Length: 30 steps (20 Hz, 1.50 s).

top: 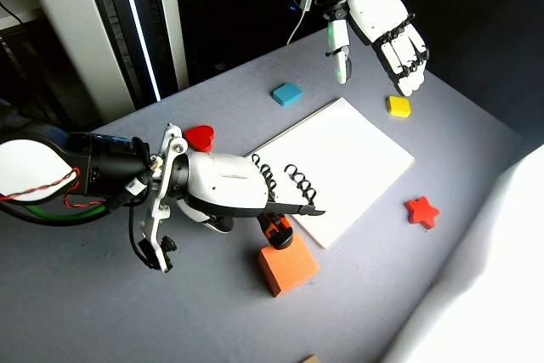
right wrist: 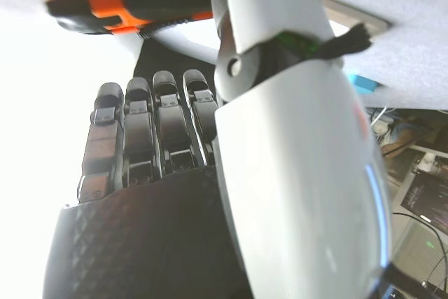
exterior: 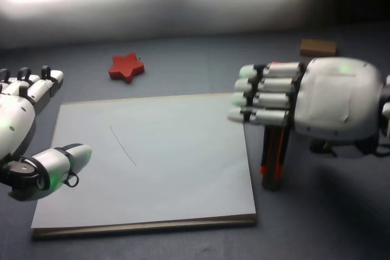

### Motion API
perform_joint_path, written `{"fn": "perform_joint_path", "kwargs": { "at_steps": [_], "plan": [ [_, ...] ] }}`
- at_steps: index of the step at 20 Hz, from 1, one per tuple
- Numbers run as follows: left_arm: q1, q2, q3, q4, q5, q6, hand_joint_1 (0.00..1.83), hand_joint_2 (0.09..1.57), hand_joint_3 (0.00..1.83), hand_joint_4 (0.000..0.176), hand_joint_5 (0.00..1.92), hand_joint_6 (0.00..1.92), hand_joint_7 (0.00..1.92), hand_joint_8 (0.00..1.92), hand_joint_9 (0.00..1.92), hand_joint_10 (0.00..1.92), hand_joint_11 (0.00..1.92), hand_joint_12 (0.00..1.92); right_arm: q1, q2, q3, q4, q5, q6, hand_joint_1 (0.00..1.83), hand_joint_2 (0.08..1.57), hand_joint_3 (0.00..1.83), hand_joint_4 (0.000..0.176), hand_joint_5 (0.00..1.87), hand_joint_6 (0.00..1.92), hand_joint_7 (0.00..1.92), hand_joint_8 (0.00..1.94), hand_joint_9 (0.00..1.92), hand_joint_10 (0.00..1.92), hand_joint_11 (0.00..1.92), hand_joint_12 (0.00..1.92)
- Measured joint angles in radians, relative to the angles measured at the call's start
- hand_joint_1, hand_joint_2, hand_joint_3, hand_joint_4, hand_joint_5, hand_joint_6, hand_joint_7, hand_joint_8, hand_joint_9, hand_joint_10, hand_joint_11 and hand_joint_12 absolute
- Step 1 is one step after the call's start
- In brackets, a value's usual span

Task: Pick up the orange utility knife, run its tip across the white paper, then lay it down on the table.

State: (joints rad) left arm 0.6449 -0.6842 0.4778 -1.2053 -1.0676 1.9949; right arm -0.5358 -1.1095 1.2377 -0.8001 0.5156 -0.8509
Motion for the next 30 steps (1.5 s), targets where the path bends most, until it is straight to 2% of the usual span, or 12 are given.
{"fn": "perform_joint_path", "kwargs": {
  "at_steps": [5, 10, 26, 28, 30],
  "plan": [
    [0.000, 0.000, 0.000, -0.015, 0.000, 0.000, 0.23, 1.27, 0.00, 0.062, 0.04, 0.00, 0.15, 0.00, 0.20, 0.01, 0.00, 0.79, -0.018, -0.048, 0.064, 0.031, 0.050, -0.048, 1.13, 0.94, 0.00, 0.000, 0.00, 0.00, 0.00, 0.00, 0.00, 0.00, 0.00, 0.00],
    [0.007, -0.006, 0.000, -0.016, 0.002, 0.000, 0.26, 1.27, 0.00, 0.054, 0.06, 0.01, 0.16, 0.00, 0.21, 0.00, 0.00, 0.83, -0.025, -0.088, 0.083, 0.038, 0.088, -0.068, 1.13, 0.95, 0.00, 0.000, 0.00, 0.00, 0.00, 0.00, 0.00, 0.00, 0.00, 0.00],
    [0.008, -0.017, 0.008, -0.017, -0.019, 0.000, 0.23, 1.28, 0.00, 0.052, 0.07, 0.00, 0.13, 0.00, 0.21, 0.00, 0.00, 0.81, -0.016, -0.148, 0.188, 0.012, 0.080, -0.071, 1.10, 0.97, 0.01, 0.000, 0.00, 0.00, 0.00, 0.00, 0.00, 0.00, 0.00, 0.00],
    [0.008, -0.017, 0.010, -0.023, -0.022, 0.000, 0.20, 1.29, 0.00, 0.054, 0.05, 0.00, 0.11, 0.00, 0.18, 0.00, 0.00, 0.73, -0.016, -0.153, 0.195, 0.008, 0.091, -0.071, 1.11, 0.96, 0.00, 0.000, 0.00, 0.00, 0.00, 0.00, 0.00, 0.00, 0.00, 0.00],
    [0.009, -0.017, 0.011, -0.019, -0.024, 0.000, 0.19, 1.28, 0.00, 0.054, 0.06, 0.00, 0.13, 0.00, 0.21, 0.01, 0.00, 0.80, -0.016, -0.156, 0.197, 0.002, 0.094, -0.072, 1.10, 0.97, 0.00, 0.000, 0.00, 0.00, 0.00, 0.00, 0.00, 0.00, 0.00, 0.00]
  ]
}}
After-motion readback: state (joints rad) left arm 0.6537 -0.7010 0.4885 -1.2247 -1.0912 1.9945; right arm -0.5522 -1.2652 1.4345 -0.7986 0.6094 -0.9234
